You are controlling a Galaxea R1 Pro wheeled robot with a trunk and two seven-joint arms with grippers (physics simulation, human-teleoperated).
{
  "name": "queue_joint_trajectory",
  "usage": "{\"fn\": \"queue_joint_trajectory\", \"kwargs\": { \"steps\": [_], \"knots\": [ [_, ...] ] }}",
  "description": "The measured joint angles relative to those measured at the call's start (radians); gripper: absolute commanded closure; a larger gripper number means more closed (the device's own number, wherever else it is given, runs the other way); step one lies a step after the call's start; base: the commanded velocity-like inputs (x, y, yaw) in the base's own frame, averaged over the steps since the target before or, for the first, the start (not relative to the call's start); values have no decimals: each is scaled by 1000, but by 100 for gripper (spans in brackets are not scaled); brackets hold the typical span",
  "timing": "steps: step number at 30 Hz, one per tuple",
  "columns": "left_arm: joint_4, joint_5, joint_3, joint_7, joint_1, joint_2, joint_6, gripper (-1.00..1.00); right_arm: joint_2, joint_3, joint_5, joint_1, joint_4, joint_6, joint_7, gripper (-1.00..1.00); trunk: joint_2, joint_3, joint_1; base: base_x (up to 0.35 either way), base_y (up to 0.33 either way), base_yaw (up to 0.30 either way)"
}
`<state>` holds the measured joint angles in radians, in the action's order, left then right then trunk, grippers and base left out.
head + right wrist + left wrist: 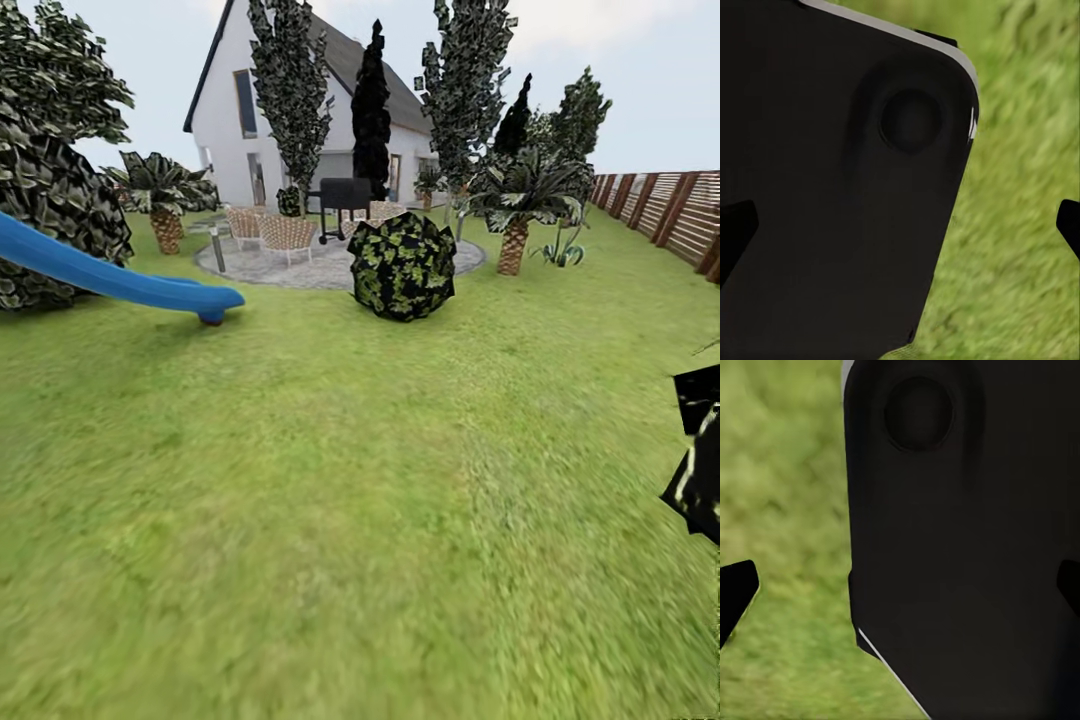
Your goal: Take the three Easter eggs out of the wicker basket on the lawn in the garden, then place them on the lawn next to a single tree (choose any tree) so that all three eggs are next to the same tree and none are left in the basket.
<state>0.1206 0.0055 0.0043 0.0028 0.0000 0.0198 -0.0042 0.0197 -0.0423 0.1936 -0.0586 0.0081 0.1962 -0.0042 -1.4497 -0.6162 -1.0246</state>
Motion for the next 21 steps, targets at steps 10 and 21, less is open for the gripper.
{"fn": "queue_joint_trajectory", "kwargs": {
  "steps": [10, 21],
  "knots": [
    [0, 0, 0, 0, 0, 0, 0, -100, 1, 0, 1, 0, 0, 0, 5, -100, 0, 0, 0, 258, 197, -246],
    [0, 0, 0, 0, 0, 0, 0, -100, 1, 0, 1, 0, 0, 0, 6, -100, 0, 0, 0, 253, 200, -246]
  ]
}}
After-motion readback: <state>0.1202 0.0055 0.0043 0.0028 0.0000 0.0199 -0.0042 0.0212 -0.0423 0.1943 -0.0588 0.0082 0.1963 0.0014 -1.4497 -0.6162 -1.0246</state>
